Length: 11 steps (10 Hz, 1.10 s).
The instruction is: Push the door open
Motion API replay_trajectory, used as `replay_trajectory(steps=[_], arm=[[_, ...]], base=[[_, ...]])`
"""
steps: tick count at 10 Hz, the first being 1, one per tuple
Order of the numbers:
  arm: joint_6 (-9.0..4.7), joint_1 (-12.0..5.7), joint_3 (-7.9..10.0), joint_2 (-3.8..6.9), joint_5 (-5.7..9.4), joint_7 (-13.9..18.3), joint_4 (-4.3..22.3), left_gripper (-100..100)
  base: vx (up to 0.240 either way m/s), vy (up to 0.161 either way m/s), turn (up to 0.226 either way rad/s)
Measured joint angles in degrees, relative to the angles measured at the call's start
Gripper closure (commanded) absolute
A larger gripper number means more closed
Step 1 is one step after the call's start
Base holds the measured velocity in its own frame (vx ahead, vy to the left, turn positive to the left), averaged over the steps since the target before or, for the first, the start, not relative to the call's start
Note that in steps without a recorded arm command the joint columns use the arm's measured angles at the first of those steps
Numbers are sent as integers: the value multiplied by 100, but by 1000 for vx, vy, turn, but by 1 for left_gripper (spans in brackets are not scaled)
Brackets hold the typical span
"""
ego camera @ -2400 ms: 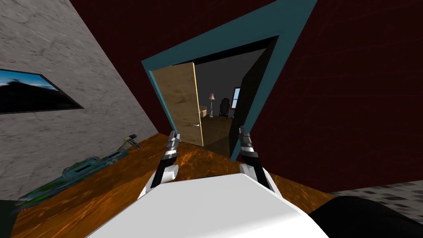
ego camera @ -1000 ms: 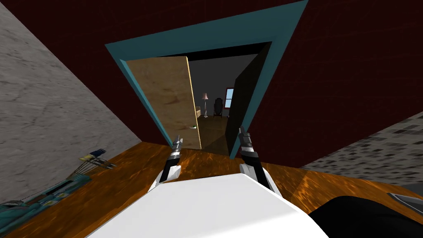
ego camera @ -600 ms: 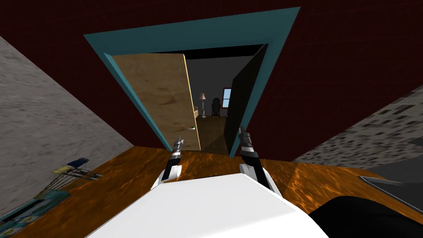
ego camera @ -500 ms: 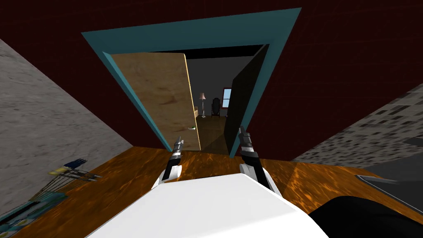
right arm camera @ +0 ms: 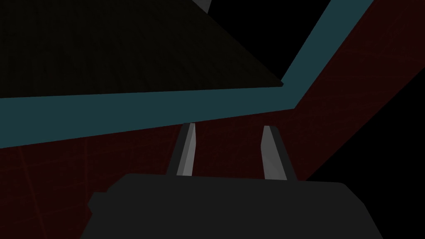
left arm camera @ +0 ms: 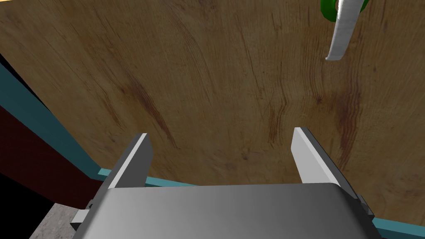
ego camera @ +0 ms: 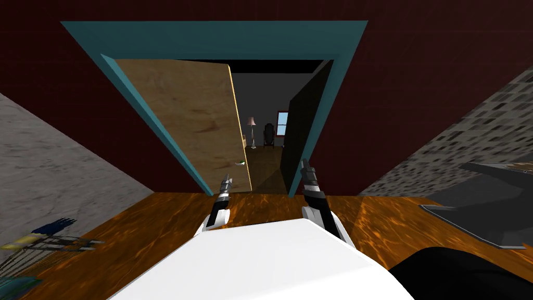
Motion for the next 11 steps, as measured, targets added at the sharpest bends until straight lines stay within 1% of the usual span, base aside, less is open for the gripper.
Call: replay_trajectory(steps=[2, 4, 5, 6, 7, 8, 10, 11], arm=[[-98, -144, 23, 17, 25, 12, 375, -100], [-136, -222, 36, 21, 41, 13, 633, -100], [-180, -272, 43, 27, 49, 18, 811, -100], [-192, -340, 54, 9, 56, 5, 954, -100], [-213, -422, 68, 16, 69, 3, 1120, -100], [-235, -432, 69, 19, 73, 9, 1202, -100], [-331, -505, 77, 23, 86, 22, 1516, -100], [-341, -590, 92, 32, 100, 25, 1678, -100]], base=[[38, 132, -176], [21, 81, -62], [18, 95, -171], [24, 93, -160], [11, 74, -51], [6, 76, -82], [15, 107, -171], [31, 113, -108]])
